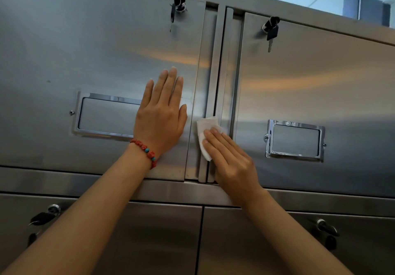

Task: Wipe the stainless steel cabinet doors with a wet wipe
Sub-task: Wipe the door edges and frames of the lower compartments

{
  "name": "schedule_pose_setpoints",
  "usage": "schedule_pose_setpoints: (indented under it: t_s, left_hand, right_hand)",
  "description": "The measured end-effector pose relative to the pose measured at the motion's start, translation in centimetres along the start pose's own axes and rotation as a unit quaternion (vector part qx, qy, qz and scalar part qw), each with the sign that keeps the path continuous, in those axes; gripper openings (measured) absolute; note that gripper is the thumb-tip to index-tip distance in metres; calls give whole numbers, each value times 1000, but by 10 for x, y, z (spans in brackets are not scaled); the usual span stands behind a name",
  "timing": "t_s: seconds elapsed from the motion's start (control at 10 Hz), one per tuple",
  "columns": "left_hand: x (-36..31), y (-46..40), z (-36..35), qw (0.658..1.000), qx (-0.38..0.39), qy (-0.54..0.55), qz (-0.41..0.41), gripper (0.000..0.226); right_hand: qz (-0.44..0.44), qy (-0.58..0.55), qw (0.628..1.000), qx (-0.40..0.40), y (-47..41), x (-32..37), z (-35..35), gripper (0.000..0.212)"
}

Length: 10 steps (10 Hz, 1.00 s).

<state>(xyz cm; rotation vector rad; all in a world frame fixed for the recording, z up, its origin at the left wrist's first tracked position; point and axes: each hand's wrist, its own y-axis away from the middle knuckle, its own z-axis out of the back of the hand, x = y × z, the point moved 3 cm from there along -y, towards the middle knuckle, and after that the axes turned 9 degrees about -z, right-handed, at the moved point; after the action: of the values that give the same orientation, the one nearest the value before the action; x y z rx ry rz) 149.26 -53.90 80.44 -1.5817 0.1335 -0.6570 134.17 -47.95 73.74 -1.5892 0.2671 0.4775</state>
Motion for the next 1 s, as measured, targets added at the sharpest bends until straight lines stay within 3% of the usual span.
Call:
schedule_pose_setpoints:
  t_s: [0.7,1.0]
  left_hand:
    - [0,0,1,1000,8,-4,3,57]
    - [0,0,1,1000,8,-2,2,57]
  right_hand:
    - [142,35,989,28,8,-7,9,21]
    - [145,-6,989,27,11,-12,5,24]
